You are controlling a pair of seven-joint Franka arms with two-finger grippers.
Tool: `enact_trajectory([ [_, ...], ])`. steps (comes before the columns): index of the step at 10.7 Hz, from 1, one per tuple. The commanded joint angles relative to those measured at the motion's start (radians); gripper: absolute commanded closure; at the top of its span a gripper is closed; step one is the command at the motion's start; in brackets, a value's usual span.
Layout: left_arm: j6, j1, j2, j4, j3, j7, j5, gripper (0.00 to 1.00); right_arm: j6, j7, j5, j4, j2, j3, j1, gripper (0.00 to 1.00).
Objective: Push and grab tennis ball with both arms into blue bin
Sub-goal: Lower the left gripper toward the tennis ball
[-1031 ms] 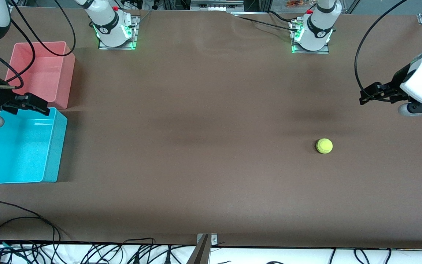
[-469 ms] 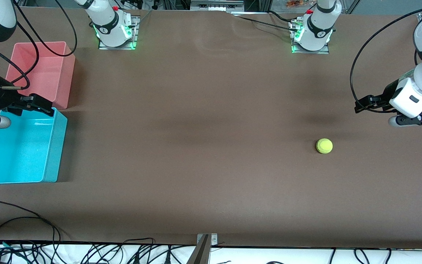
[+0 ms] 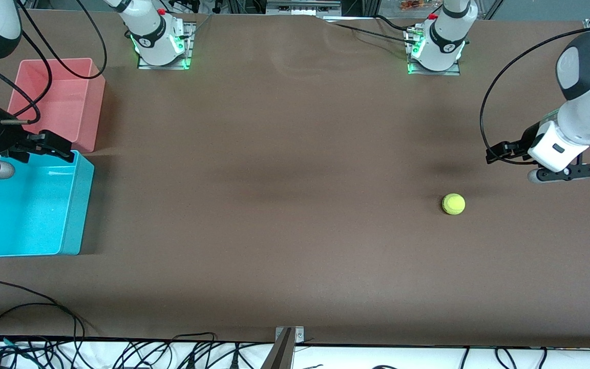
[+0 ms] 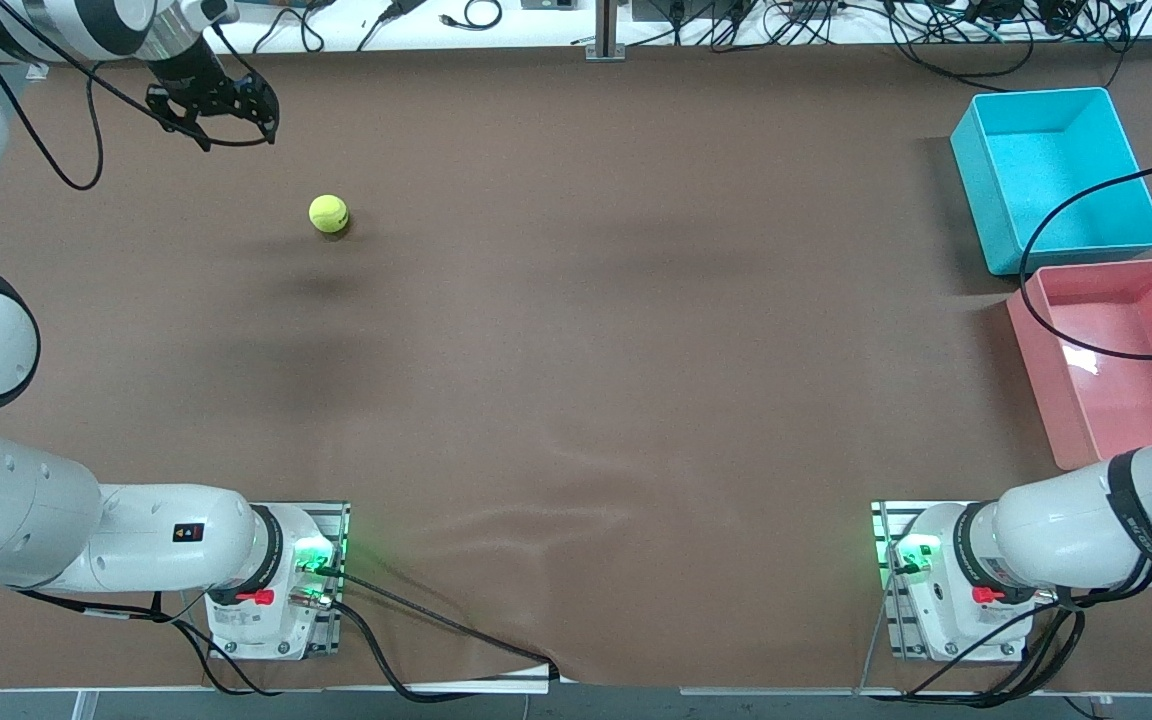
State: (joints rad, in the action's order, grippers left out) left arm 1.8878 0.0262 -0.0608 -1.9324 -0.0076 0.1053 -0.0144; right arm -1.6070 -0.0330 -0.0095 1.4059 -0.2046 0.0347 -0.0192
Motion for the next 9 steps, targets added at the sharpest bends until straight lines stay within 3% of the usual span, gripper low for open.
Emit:
enact_trajectory([
  [1, 0.057, 0.005, 0.027, -0.074, 0.001, -0.021, -0.004, 0.00, -0.002, 0.018, 0.005, 0.005, 0.013, -0.004, 0.001, 0.00],
  [3, 0.059, 0.006, 0.026, -0.102, 0.001, -0.038, 0.001, 0.00, 0.001, 0.018, 0.005, 0.005, 0.013, -0.004, 0.001, 0.00],
  [4, 0.060, 0.008, 0.022, -0.111, 0.001, -0.146, 0.001, 0.03, 0.002, 0.018, 0.006, 0.005, 0.016, -0.004, 0.001, 0.00],
  [7, 0.088, 0.035, 0.015, -0.140, 0.003, -0.402, 0.001, 0.31, 0.005, 0.019, 0.008, 0.005, 0.016, -0.006, 0.001, 0.00],
  [8, 0.096, 0.043, 0.016, -0.155, 0.003, -0.471, 0.001, 0.43, 0.004, 0.018, 0.008, 0.005, 0.016, -0.006, 0.001, 0.00],
  [9, 0.114, 0.055, 0.018, -0.163, 0.003, -0.551, 0.001, 0.63, 0.004, 0.018, 0.008, 0.005, 0.016, -0.006, 0.001, 0.00],
])
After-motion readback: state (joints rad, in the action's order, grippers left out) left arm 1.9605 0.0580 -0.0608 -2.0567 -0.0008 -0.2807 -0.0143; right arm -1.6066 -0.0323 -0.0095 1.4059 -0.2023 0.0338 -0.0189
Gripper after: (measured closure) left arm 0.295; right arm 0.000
